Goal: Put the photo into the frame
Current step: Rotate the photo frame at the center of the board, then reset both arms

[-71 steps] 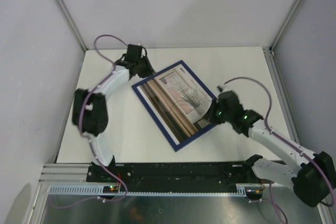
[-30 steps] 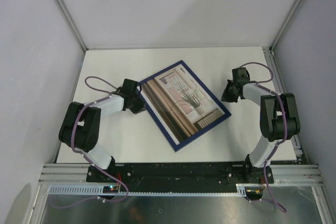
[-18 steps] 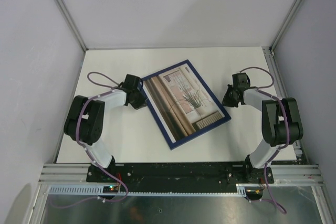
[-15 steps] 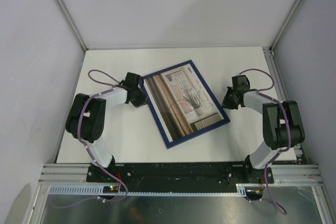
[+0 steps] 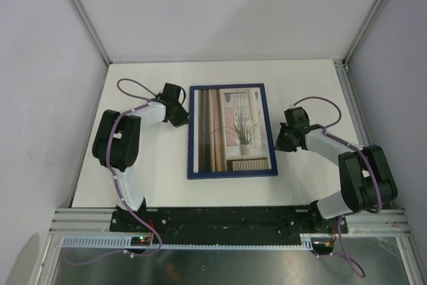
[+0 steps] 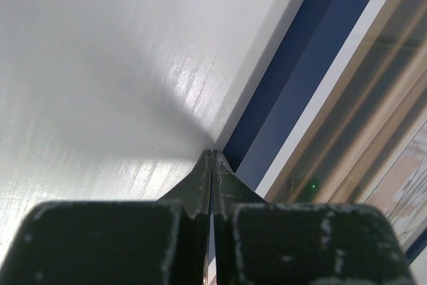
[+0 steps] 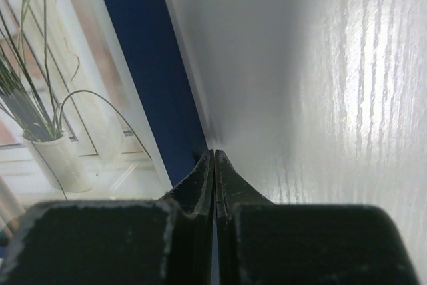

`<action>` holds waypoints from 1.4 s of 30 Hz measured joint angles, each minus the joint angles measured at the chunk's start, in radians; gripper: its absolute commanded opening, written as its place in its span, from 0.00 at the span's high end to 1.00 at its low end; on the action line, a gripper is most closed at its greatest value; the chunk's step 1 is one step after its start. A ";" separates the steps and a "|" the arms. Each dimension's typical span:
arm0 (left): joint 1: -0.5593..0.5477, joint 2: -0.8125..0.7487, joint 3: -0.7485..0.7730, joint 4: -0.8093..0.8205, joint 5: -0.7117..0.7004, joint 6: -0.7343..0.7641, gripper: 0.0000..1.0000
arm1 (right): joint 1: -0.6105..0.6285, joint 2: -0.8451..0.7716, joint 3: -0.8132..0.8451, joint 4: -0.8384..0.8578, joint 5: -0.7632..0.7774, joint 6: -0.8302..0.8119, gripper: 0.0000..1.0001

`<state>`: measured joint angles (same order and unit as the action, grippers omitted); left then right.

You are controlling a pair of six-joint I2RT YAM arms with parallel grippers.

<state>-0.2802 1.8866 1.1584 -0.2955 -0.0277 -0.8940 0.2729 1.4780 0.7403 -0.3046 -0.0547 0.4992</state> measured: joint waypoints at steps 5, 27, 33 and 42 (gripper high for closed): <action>0.000 0.008 0.011 0.000 0.000 0.012 1.00 | 0.032 -0.023 -0.006 -0.022 0.010 0.007 1.00; -0.001 -0.005 0.013 -0.012 -0.013 0.079 0.97 | -0.012 -0.089 -0.016 -0.028 0.004 0.026 1.00; -0.005 -0.168 0.013 -0.039 -0.023 0.199 0.64 | -0.035 -0.154 0.070 -0.047 -0.010 0.019 0.85; -0.016 -0.676 -0.129 -0.027 0.032 0.371 0.02 | -0.035 -0.329 0.117 -0.032 -0.068 0.004 0.35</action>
<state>-0.2962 1.2106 1.0298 -0.3229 0.0048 -0.5228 0.2379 1.1488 0.8574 -0.3363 -0.1230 0.5034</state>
